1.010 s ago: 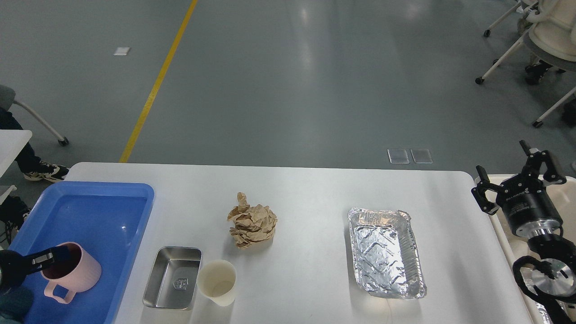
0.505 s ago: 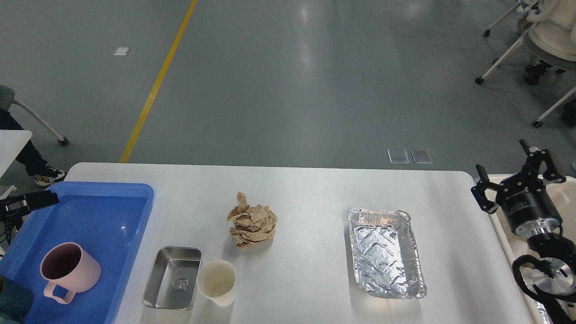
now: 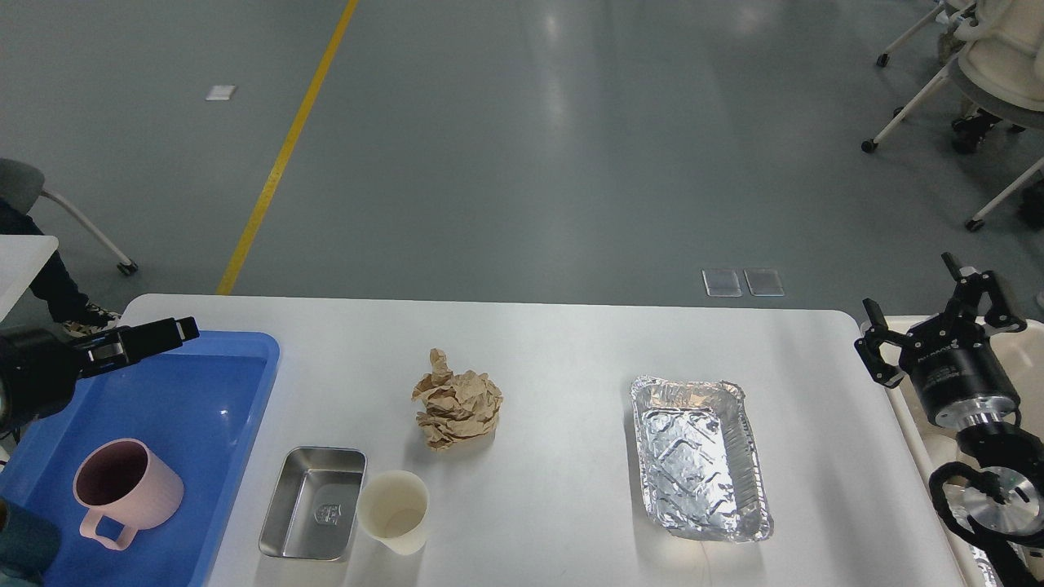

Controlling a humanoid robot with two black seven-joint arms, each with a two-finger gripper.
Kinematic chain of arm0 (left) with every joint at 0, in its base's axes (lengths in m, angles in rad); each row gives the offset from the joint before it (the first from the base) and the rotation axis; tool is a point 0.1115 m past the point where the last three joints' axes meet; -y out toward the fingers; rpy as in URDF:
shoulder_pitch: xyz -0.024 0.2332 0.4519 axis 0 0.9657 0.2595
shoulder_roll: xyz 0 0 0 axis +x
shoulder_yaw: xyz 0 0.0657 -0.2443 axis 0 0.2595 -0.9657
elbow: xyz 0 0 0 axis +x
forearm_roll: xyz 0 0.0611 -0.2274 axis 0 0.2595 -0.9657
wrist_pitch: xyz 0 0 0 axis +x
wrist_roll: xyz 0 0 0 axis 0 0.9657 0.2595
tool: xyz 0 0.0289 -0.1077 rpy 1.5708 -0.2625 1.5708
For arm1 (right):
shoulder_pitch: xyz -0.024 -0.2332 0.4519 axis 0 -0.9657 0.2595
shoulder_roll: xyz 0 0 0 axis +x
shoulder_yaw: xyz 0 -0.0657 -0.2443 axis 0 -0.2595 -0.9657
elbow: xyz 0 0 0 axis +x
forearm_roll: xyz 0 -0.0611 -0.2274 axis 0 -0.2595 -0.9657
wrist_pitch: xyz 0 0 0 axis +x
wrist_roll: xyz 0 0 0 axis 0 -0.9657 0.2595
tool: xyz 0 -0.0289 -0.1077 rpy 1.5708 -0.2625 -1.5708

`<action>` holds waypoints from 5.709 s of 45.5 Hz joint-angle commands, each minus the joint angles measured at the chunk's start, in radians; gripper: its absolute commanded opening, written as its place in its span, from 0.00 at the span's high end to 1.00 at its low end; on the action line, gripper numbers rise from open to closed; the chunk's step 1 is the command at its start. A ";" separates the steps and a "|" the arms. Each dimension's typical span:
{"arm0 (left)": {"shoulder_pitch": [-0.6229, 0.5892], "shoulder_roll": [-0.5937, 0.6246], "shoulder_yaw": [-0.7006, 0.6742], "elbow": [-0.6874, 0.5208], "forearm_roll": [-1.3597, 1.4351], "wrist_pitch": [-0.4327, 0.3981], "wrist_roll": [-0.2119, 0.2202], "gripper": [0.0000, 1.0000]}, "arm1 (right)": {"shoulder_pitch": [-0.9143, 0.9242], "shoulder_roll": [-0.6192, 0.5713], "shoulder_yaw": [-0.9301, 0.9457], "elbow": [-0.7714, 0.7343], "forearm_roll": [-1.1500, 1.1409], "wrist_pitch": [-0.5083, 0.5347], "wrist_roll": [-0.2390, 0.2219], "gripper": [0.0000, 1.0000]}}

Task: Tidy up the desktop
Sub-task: 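Move the left gripper to the small steel tray and grasp its edge, then lift the steel tray with the left gripper and drop it into the blue bin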

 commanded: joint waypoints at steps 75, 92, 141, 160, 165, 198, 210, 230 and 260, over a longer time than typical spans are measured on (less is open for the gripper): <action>0.064 -0.478 0.237 0.388 0.295 -0.044 -0.034 0.18 | -0.002 -0.003 0.000 0.001 -0.002 -0.011 0.000 0.00; 0.107 -0.556 0.237 0.462 0.398 -0.036 -0.033 0.47 | -0.002 -0.005 0.002 0.000 -0.002 -0.011 0.000 0.00; 0.103 -0.406 -0.021 0.310 0.244 -0.075 -0.085 1.00 | 0.015 0.008 -0.018 0.001 -0.002 -0.026 0.000 0.00; -0.029 -0.280 -0.101 0.310 0.188 -0.210 -0.070 1.00 | 0.018 0.008 -0.020 0.006 -0.002 -0.034 0.000 0.00; -0.060 -0.266 -0.107 0.310 0.166 -0.227 -0.070 1.00 | 0.023 0.011 -0.020 0.004 -0.002 -0.034 0.000 0.00; -0.041 -0.285 -0.089 0.761 0.140 -0.211 -0.077 0.98 | 0.023 0.014 -0.020 0.001 -0.002 -0.034 0.000 0.00; -0.026 -0.453 -0.082 0.976 0.143 -0.191 -0.082 0.96 | 0.020 0.014 -0.020 0.000 -0.002 -0.034 0.000 0.00; 0.002 -0.573 -0.059 1.112 0.138 -0.099 -0.077 0.91 | 0.014 0.008 -0.018 -0.002 -0.002 -0.034 0.000 0.00; -0.011 -0.588 -0.058 1.109 0.138 -0.081 -0.074 0.03 | 0.011 0.005 -0.017 -0.002 -0.002 -0.033 0.000 0.00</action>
